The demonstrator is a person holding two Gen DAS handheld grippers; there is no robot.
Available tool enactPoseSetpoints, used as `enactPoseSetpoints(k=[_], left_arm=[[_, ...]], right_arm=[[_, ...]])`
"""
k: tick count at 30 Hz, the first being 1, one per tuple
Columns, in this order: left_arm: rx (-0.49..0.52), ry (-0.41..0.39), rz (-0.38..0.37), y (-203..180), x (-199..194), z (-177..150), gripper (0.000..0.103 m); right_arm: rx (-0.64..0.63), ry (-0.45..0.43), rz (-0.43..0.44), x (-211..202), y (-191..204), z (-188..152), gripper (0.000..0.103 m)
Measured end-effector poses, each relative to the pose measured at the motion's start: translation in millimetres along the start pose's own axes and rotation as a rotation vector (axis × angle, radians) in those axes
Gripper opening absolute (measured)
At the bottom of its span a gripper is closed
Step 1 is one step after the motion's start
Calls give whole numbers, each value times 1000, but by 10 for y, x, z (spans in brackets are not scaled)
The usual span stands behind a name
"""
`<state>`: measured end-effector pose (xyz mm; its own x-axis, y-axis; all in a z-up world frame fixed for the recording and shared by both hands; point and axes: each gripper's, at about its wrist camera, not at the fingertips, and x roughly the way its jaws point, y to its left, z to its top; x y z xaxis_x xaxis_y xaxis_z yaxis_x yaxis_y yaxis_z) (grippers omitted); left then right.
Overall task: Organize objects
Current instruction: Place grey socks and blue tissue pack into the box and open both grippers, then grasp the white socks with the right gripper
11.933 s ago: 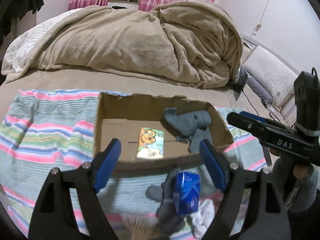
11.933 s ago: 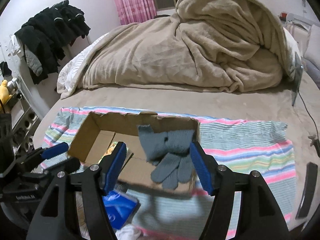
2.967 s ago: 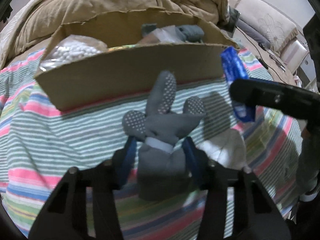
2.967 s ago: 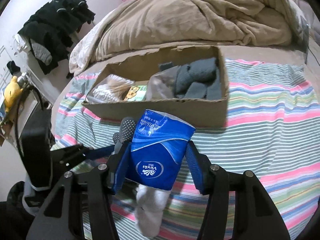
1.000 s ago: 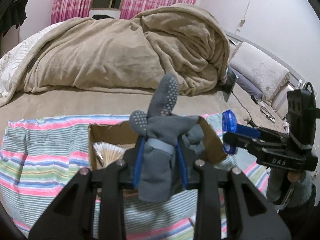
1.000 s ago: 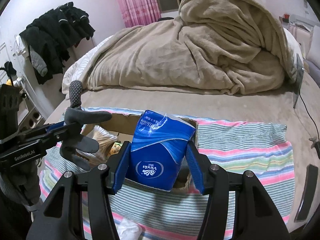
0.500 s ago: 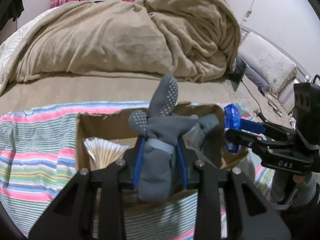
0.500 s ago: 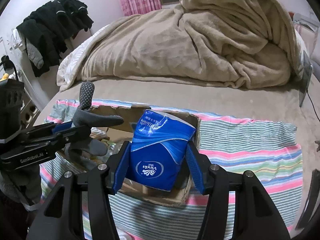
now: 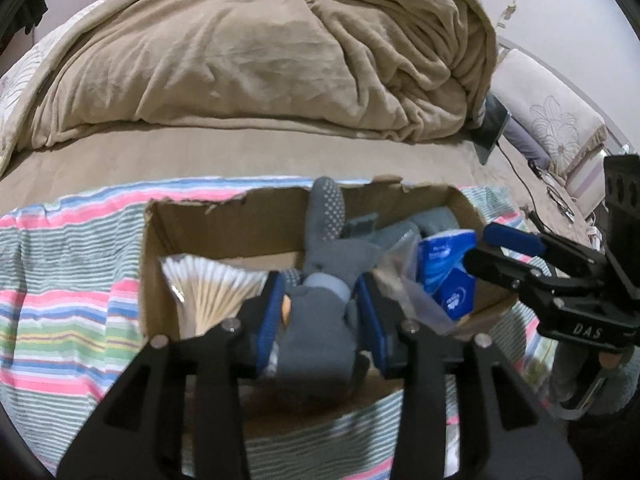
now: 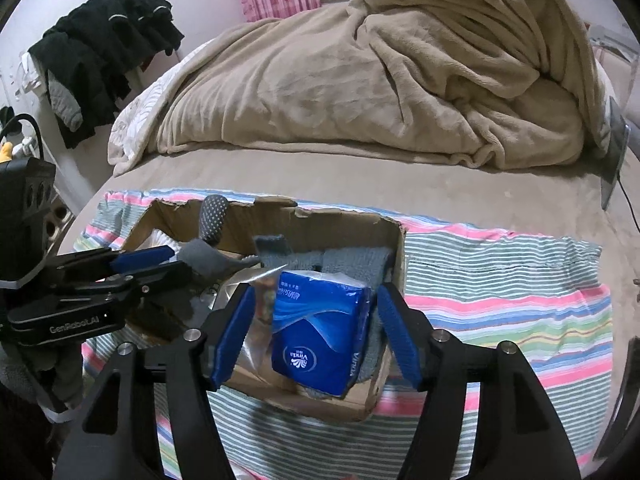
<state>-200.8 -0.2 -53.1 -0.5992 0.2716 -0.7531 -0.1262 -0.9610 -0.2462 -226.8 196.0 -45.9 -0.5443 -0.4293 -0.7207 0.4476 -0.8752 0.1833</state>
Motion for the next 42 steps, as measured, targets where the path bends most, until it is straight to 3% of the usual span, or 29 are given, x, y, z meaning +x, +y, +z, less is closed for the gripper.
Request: enactPoseSetpoints(k=[6, 7, 9, 10, 29, 42], left_arm=[[-14, -27, -2, -9, -202, -52, 45], [-17, -32, -5, -8, -247, -67, 48], [-28, -45, -12, 0, -344, -103, 69], [-35, -54, -16, 3, -393, -124, 70], [-77, -107, -1, 35, -1116, -577, 72], [-97, -57, 8, 70, -1151, -981, 72]], right_arm=[[2, -11, -1, -168, 77, -39, 67], [2, -12, 0, -191, 89, -47, 67], [4, -14, 2, -258, 127, -82, 67], [4, -15, 2, -286, 145, -95, 67], [-3, 7, 21, -641, 505, -461, 67], [-13, 91, 36, -609, 634, -860, 67]])
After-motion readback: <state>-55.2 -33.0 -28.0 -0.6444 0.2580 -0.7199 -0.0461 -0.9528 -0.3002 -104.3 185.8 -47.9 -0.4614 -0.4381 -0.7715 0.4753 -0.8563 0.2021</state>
